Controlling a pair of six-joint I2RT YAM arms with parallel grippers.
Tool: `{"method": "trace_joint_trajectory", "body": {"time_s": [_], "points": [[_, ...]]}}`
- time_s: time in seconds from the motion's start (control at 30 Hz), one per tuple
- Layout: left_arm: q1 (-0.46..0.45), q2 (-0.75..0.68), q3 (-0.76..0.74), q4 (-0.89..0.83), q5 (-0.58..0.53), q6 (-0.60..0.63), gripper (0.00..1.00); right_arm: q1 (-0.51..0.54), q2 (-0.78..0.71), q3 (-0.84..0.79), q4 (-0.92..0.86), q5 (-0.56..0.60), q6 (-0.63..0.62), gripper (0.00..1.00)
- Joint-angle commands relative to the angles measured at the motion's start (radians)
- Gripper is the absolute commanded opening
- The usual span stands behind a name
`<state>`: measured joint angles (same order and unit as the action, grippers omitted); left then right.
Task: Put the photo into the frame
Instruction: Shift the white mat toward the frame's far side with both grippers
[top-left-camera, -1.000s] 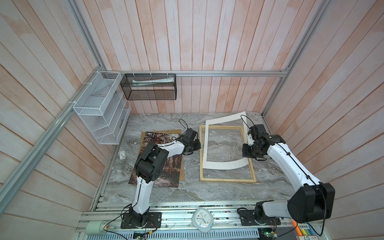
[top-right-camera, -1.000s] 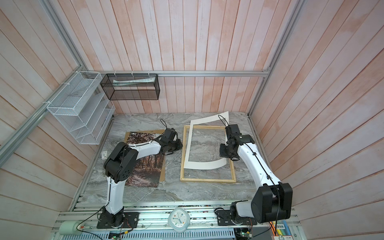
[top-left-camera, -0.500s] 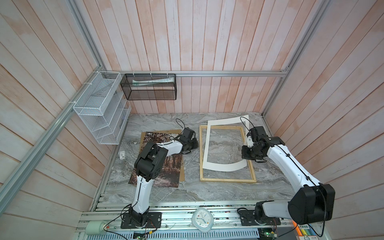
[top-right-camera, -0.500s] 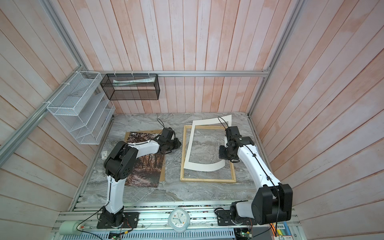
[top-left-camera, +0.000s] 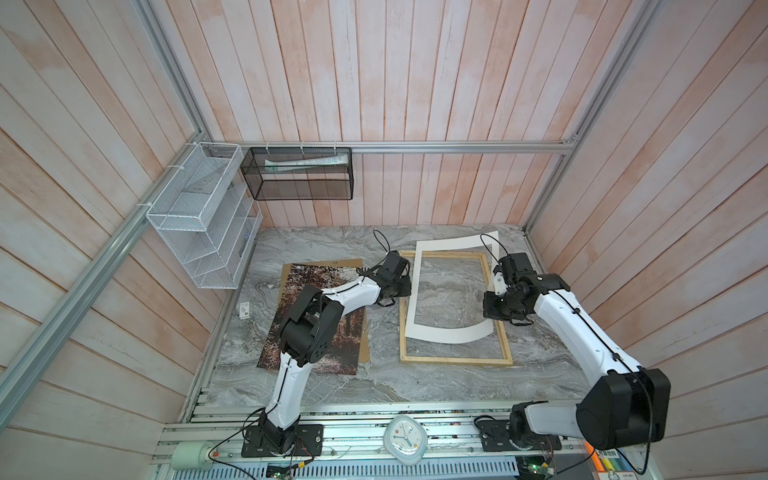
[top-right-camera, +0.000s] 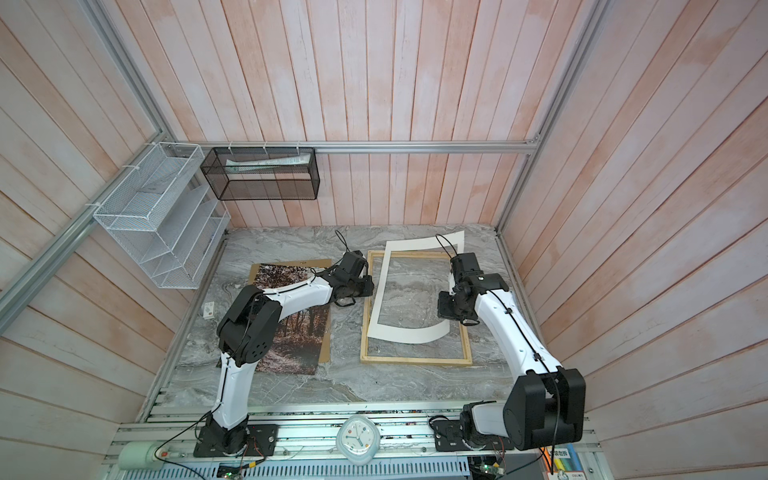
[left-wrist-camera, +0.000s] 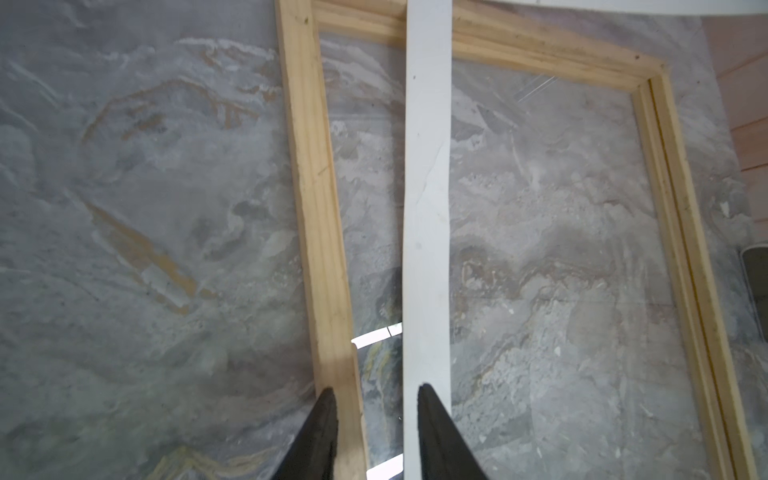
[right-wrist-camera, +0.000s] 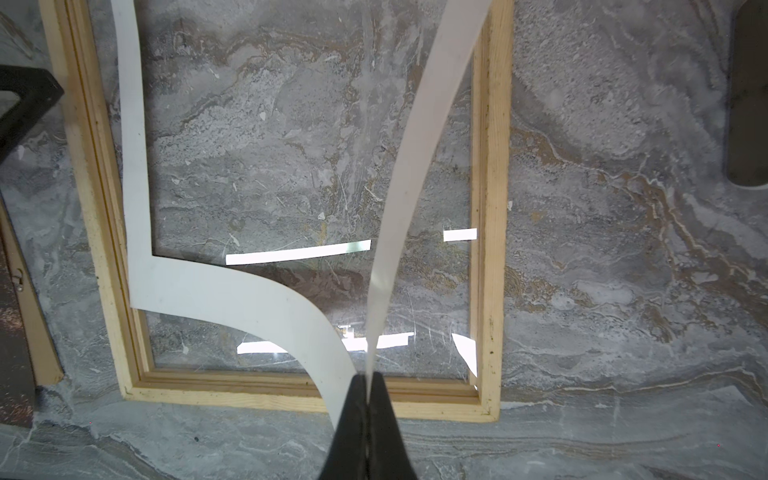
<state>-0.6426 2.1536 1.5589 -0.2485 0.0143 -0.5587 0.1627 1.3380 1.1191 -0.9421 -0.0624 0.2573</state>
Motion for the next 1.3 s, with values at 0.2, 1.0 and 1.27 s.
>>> {"method": "trace_joint_trajectory", "body": {"time_s": [0.2,1.0,1.27], "points": [[0.004,0.108,0.146,-0.195,-0.118,0.032,0.29,0.006,-0.02,-0.012,-0.009,-0.019,-0.007,0.0],[0.096,0.204,0.265,-0.165,-0.119,0.043,0.19,0.036,-0.008,-0.001,0.002,-0.118,-0.029,0.0],[0.121,0.23,0.309,-0.135,-0.108,0.101,0.19,0.05,-0.033,-0.013,0.005,-0.164,-0.036,0.0]]}}
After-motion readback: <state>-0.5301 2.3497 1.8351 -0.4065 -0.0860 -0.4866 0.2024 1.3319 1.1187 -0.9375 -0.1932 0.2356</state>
